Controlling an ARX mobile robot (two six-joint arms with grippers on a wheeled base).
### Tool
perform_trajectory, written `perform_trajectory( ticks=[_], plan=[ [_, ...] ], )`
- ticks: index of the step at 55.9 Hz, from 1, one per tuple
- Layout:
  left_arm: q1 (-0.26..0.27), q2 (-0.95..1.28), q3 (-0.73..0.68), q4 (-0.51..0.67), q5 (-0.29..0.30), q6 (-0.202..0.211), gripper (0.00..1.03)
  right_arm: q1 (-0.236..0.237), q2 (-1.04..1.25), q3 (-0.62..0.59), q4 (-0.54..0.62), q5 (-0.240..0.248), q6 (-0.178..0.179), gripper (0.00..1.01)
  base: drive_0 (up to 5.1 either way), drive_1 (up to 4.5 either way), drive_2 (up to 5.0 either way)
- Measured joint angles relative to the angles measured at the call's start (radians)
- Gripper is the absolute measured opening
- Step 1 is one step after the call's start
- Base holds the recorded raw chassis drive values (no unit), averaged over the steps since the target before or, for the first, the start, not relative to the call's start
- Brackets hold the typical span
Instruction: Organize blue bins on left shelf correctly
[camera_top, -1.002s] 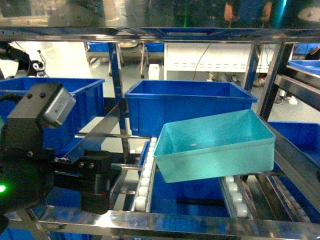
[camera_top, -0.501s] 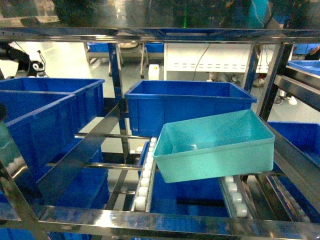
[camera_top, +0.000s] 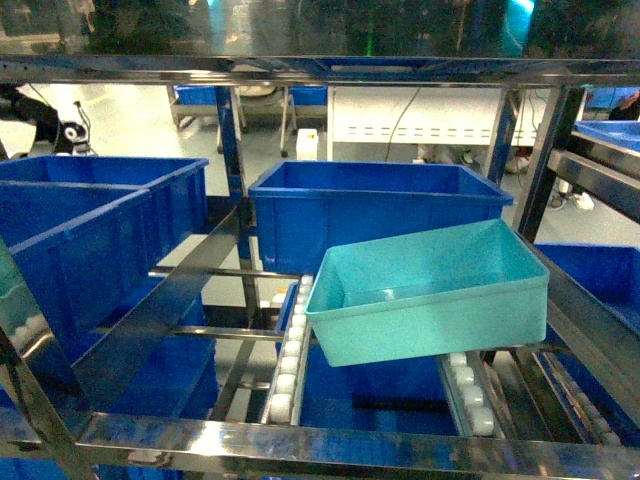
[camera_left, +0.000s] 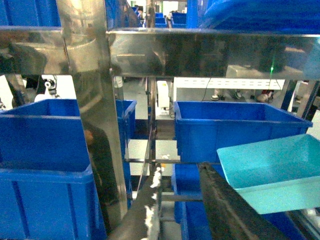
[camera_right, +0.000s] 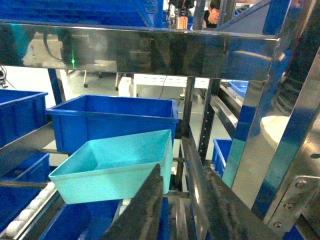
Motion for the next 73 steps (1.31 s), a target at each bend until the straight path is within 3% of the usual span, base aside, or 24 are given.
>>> perform_trajectory(
  ticks=[4,5,7,9,12,28,31,35,46,52,73],
  plan=[
    [0.025,-0.043,-0.023,-0.021,0.023,0.0,0.02,0.0,-0.031,-0.013,-0.006,0.0,0.0,0.06,0.0,0.0,0.0],
    [0.032,-0.056,-0.028,-0.028,0.031,0.003,0.02,0.0,-0.039,-0.019,-0.011,0.0,-0.001,0.01,0.0,0.0,0.0],
    [0.051,-0.07,-0.034,-0.037,0.055,0.002,0.02,0.0,-0.047,-0.025,-0.018,-0.001,0.002,0.02,0.0,0.0,0.0],
    [0.108,-0.097,-0.044,-0.053,0.118,0.003,0.02,0.0,-0.06,-0.037,-0.024,0.0,0.001,0.02,0.0,0.0,0.0],
    [0.145,-0.121,-0.053,-0.063,0.123,0.003,0.02,0.0,-0.078,-0.045,-0.033,0.0,0.001,0.02,0.0,0.0,0.0],
    [0.138,-0.222,-0.079,-0.137,0.141,0.003,0.02,0.0,-0.145,-0.068,-0.073,0.0,0.001,0.02,0.0,0.0,0.0],
    [0.138,-0.236,-0.102,-0.106,0.14,0.004,0.02,0.0,-0.159,-0.087,-0.051,0.0,0.001,0.02,0.0,0.0,0.0],
    [0.138,-0.309,-0.102,-0.185,0.142,0.004,0.02,0.0,-0.338,-0.093,-0.232,-0.001,0.001,0.02,0.0,0.0,0.0],
    [0.138,-0.369,-0.102,-0.241,0.141,0.003,0.02,0.0,-0.337,-0.093,-0.234,-0.001,0.001,0.02,0.0,0.0,0.0],
    [0.138,-0.507,-0.101,-0.43,0.142,0.003,0.02,0.0,-0.337,-0.093,-0.235,-0.001,0.001,0.02,0.0,0.0,0.0],
    [0.138,-0.529,-0.101,-0.42,0.141,0.004,0.02,0.0,-0.337,-0.093,-0.236,-0.003,0.001,0.02,0.0,0.0,0.0]
  ],
)
